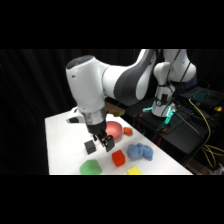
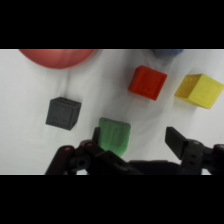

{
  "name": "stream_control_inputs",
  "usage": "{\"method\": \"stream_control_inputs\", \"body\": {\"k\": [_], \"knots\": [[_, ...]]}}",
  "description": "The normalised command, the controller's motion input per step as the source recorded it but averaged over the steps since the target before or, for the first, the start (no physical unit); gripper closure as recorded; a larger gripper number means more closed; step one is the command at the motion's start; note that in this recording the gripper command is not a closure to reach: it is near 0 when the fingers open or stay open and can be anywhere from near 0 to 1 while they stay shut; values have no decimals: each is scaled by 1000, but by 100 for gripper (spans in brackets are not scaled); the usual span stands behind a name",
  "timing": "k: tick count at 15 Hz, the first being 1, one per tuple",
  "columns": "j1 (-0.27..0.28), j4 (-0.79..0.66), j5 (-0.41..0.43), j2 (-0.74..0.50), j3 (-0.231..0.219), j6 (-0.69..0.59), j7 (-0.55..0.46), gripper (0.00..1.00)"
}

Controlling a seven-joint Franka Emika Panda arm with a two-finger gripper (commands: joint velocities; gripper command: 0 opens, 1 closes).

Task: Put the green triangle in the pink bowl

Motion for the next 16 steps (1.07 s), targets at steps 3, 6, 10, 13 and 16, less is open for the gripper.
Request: {"method": "stream_control_inputs", "body": {"k": [3, 6, 10, 13, 16], "knots": [[25, 579, -75, 423, 28, -182, -153, 0], [-16, 474, -61, 311, 24, -174, -195, 0], [-23, 369, -81, 234, 16, -130, -201, 0], [-16, 358, -117, 235, 2, -111, -211, 0], [-6, 319, -128, 213, -11, -92, -214, 0]]}}
